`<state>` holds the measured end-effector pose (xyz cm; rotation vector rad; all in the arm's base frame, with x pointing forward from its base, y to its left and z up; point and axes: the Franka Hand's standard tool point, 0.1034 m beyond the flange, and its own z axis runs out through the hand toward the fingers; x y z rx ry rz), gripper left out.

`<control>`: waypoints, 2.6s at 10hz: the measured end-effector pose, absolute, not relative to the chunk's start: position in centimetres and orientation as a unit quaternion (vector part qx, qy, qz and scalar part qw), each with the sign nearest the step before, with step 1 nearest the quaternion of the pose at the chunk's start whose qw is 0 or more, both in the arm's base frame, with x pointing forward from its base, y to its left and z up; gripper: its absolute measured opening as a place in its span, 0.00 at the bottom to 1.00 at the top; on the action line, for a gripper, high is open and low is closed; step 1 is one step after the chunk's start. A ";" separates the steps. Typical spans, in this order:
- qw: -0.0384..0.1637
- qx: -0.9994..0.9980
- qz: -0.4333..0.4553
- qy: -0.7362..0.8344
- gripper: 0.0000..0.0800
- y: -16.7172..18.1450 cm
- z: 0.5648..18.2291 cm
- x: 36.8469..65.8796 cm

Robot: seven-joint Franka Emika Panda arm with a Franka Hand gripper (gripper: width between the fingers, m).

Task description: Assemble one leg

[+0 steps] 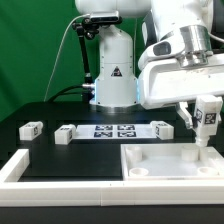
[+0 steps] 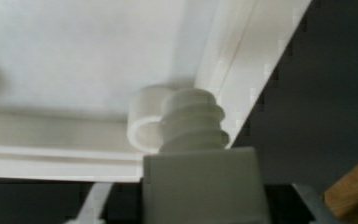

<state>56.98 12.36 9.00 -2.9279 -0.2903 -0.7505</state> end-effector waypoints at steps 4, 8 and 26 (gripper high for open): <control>0.053 -0.963 -0.246 -0.095 0.37 12.4 8.9 56.9; 0.053 -0.963 -0.248 -0.096 0.37 11.7 8.3 59.6; 0.052 -0.959 -0.267 -0.080 0.64 11.8 4.2 60.2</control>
Offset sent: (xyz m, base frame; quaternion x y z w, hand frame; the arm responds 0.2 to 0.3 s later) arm 0.0000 0.0000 0.0000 0.0000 0.0000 0.0000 1.0000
